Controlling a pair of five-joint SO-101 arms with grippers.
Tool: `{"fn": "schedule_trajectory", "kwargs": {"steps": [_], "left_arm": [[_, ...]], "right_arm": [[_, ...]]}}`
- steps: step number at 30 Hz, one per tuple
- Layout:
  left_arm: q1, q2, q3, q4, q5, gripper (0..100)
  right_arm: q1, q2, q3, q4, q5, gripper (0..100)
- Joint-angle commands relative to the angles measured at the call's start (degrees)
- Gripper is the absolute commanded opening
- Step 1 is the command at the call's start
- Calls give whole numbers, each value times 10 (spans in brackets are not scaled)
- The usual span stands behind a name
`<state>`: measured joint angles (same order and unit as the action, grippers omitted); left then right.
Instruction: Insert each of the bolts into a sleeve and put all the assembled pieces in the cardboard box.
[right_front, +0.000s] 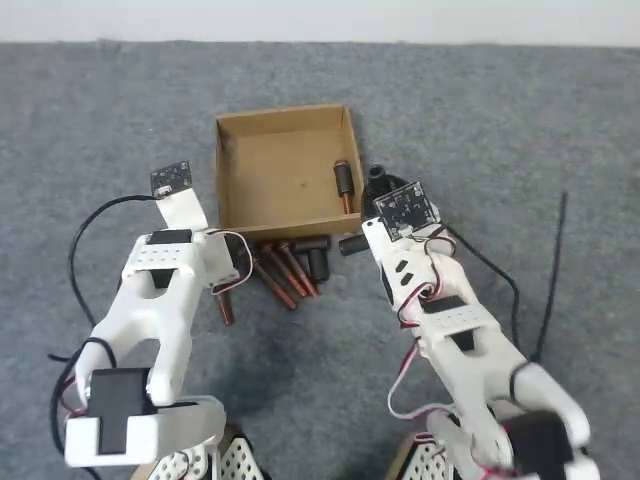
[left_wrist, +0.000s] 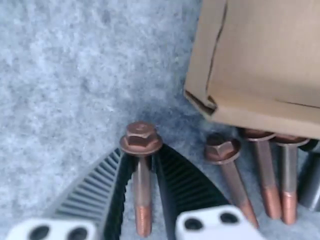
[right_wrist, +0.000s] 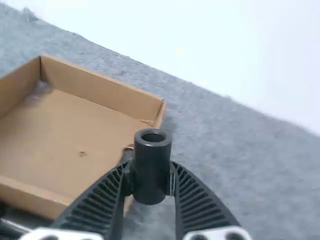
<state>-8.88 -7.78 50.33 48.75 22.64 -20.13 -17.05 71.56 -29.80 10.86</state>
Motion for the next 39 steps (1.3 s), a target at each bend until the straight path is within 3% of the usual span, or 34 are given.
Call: {"fn": "schedule_trajectory", "kwargs": {"steps": [1,4,10,20,39], "left_arm": [[-4,-40,-5,-19,-9,12],[-4,-40,-5,-19,-9,12],[-4,-38,-8,-20,-9,12],[-4,-38,-8,-20,-9,12],[-4,-39,-7,-20,-9,12]], "right_arm": [[-15,47,-65,-54,-98,6],[-34,99,-87,-100,-162,6],[-73,191,-120,-209,-204,6],[-102,300,-85,-344,-166,6],[-103,304,133,-568,-150,6]]}}
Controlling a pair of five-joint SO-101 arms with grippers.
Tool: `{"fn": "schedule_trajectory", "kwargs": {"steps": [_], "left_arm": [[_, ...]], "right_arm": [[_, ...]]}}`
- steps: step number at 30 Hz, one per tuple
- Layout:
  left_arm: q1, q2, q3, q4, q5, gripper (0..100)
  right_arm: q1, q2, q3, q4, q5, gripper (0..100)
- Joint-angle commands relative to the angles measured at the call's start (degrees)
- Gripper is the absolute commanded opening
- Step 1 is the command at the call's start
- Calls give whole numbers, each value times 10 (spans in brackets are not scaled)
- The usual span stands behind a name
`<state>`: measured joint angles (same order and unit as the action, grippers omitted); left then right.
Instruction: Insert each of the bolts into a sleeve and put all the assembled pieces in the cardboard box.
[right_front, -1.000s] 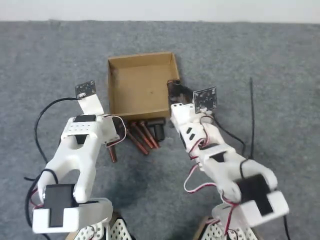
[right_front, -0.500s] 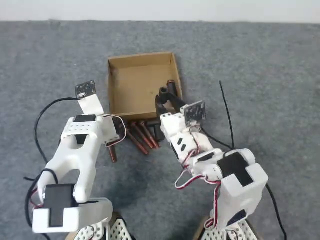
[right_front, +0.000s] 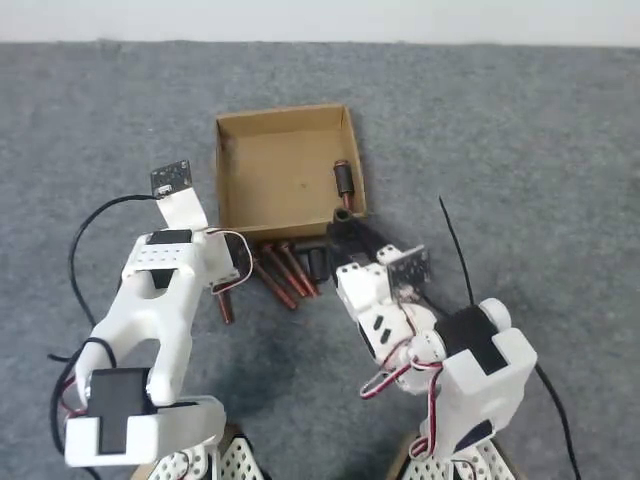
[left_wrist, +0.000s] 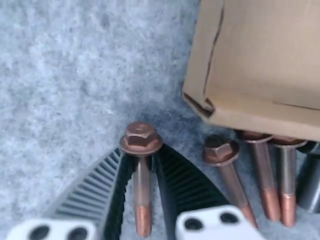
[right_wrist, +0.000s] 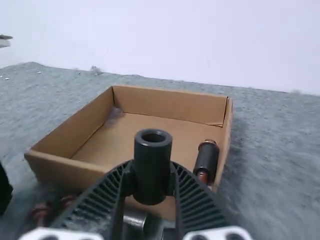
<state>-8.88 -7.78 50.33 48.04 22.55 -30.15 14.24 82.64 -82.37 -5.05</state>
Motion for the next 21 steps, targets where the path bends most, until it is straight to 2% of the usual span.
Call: {"fn": "schedule_trajectory", "kwargs": {"steps": [1,8,21], "left_arm": [[-4,-39,-7,-13,-8,12],[-4,-40,-6,-13,-8,12],[-4,-41,-10,-15,-8,12]], "right_arm": [[-3,-9,33,-56,9,6],[-4,-9,114,-148,9,6],[-17,-3,112,-149,9,6]]}}
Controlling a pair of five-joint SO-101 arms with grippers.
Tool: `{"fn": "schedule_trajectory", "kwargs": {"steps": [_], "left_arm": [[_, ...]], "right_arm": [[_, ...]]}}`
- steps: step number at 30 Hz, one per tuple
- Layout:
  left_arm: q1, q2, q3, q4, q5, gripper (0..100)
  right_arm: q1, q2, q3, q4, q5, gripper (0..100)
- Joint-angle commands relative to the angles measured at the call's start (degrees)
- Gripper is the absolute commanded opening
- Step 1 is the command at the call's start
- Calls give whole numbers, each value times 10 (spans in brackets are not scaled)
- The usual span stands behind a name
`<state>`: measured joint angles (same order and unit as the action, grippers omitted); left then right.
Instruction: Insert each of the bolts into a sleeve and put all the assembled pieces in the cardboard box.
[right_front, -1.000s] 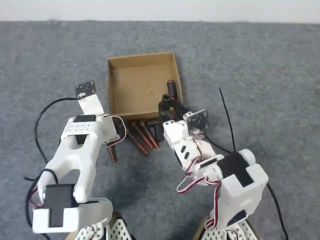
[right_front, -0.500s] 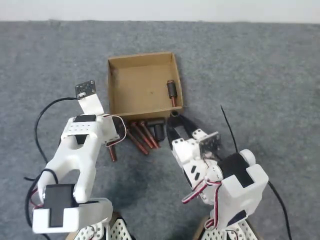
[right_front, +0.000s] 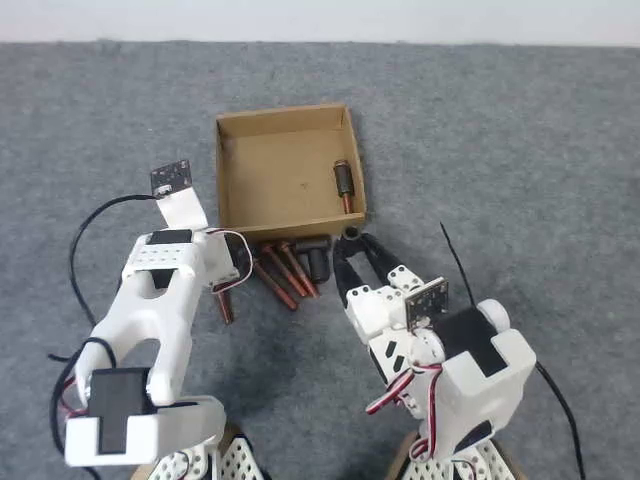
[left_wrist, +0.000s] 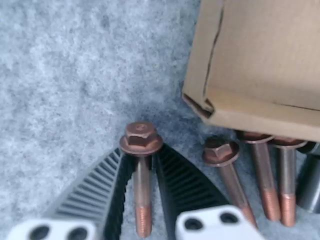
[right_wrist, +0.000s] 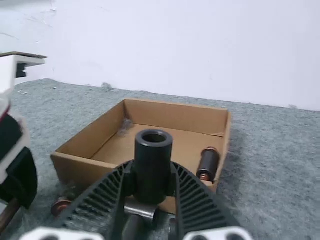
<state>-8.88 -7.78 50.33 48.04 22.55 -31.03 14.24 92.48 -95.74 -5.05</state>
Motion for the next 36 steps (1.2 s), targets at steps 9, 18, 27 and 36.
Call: {"fn": "schedule_trajectory", "kwargs": {"steps": [9,18,27,36], "left_arm": [[-4,-43,-64,-7,-7,12],[-4,-43,-160,0,-5,12],[4,-43,-249,2,-5,12],[83,-43,-281,0,-4,12]], "right_arm": [[-9,-3,13,0,9,6],[-9,-3,13,0,9,6],[-9,-3,13,0,9,6],[-19,-3,13,12,9,6]]}}
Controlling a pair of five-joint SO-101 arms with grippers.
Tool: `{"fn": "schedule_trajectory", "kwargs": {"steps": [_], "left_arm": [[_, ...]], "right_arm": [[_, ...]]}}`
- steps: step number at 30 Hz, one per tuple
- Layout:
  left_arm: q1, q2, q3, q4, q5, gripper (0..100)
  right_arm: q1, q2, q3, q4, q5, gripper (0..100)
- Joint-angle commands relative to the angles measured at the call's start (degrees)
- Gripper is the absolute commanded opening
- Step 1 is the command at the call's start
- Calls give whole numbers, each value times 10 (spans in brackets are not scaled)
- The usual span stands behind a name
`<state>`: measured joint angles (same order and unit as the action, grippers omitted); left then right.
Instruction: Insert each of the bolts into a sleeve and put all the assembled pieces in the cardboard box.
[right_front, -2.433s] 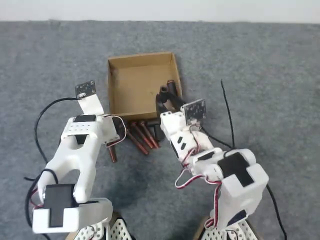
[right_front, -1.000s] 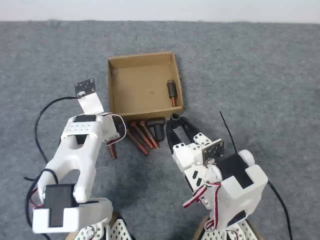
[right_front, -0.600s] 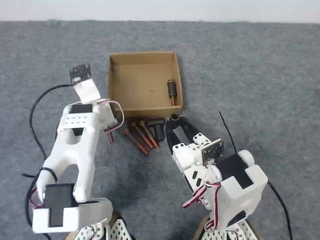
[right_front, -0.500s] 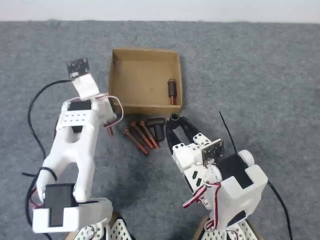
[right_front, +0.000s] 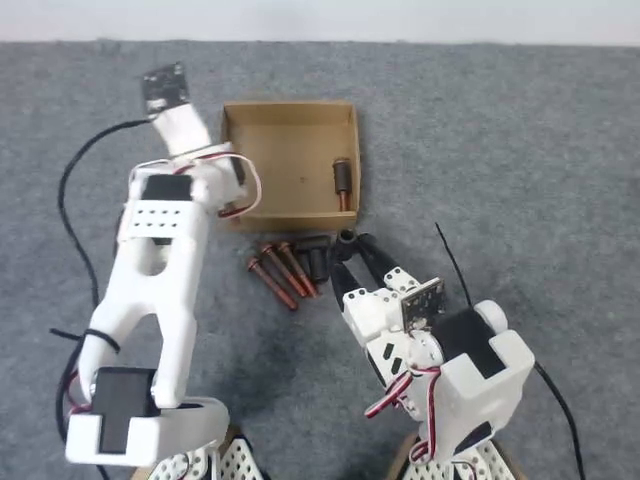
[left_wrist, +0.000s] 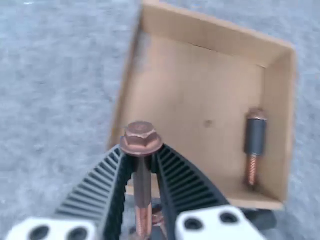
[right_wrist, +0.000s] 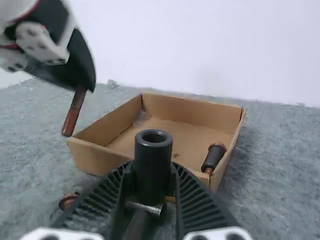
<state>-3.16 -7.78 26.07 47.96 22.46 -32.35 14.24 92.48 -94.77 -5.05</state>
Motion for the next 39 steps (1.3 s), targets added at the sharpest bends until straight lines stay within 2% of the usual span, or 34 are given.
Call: {"fn": "schedule_trajectory", "kwargs": {"steps": [1,9,27,34,39], "left_arm": [[35,-43,-38,1,-4,12],[99,-43,-51,0,-4,12],[131,-48,-128,4,-6,12],[188,-169,-58,-2,-4,12],[209,-244,29,-65,-4,12]], "right_arm": [[-6,-3,13,2,9,6],[-14,-3,12,2,10,6],[-14,-3,12,2,10,6],[-11,-3,12,2,10,6],[-11,-3,12,2,10,6]]}}
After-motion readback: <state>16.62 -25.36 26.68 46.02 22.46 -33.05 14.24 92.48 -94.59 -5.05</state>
